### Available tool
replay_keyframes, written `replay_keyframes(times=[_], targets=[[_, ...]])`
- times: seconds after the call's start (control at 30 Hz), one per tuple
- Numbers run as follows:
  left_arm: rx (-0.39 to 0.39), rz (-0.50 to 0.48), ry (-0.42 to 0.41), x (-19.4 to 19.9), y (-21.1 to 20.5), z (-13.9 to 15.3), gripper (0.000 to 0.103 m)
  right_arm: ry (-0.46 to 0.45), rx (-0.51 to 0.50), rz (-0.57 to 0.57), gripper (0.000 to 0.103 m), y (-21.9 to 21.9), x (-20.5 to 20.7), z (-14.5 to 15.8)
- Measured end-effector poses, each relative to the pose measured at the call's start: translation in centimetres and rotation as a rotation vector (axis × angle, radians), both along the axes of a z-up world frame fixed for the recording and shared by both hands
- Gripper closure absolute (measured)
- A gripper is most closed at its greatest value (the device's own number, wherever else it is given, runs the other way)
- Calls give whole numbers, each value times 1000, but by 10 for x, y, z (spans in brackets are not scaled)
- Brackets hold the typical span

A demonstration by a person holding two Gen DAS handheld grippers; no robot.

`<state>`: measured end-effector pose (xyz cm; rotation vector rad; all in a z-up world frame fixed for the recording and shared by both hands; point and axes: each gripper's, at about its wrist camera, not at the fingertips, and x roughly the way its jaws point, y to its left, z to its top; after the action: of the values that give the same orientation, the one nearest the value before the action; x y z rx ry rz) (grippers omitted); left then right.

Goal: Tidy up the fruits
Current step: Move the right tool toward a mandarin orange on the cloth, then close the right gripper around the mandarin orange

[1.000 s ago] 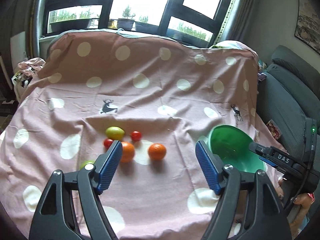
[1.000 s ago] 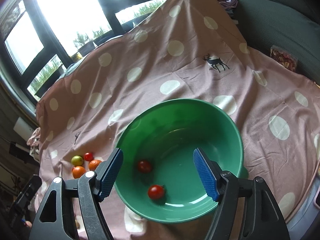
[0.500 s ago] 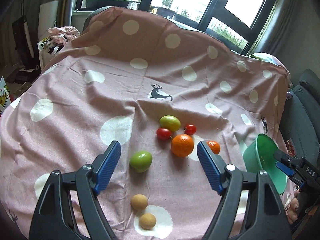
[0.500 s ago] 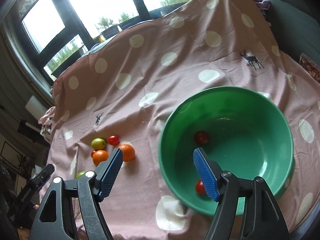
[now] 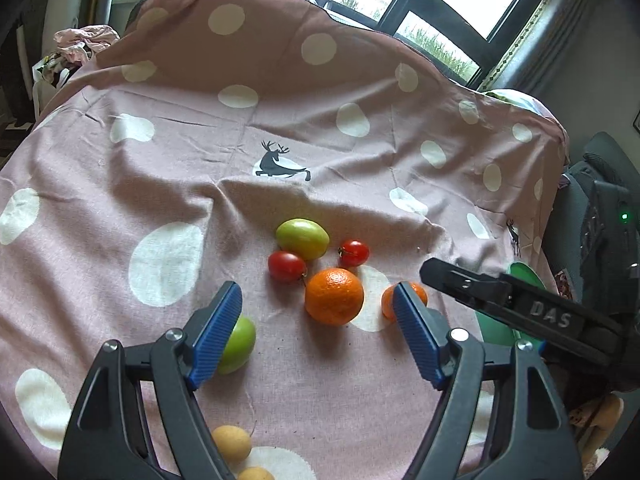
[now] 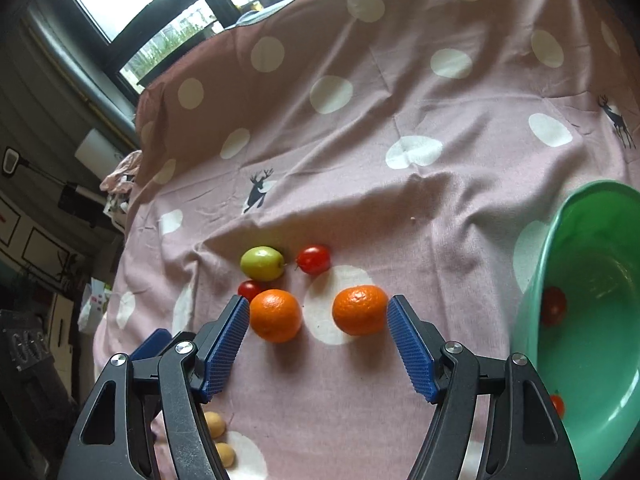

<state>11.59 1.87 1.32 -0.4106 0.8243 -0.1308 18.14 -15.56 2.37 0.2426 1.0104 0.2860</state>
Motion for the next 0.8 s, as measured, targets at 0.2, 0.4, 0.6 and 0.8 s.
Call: replay_keyframes(times=[0.2, 0.4, 0.6, 0.8], targets=[[32, -35, 34, 10, -13, -12, 28, 100, 5, -40, 47, -8, 21, -35], [33, -61, 72, 10, -20, -23, 29, 122, 4, -41, 52, -12, 24, -47], [34, -94, 90, 4, -31, -28, 32, 149, 17, -46, 58, -15, 21, -51], [35, -182, 110, -4, -53, -35, 35, 160, 50, -1, 58, -18, 5, -44]])
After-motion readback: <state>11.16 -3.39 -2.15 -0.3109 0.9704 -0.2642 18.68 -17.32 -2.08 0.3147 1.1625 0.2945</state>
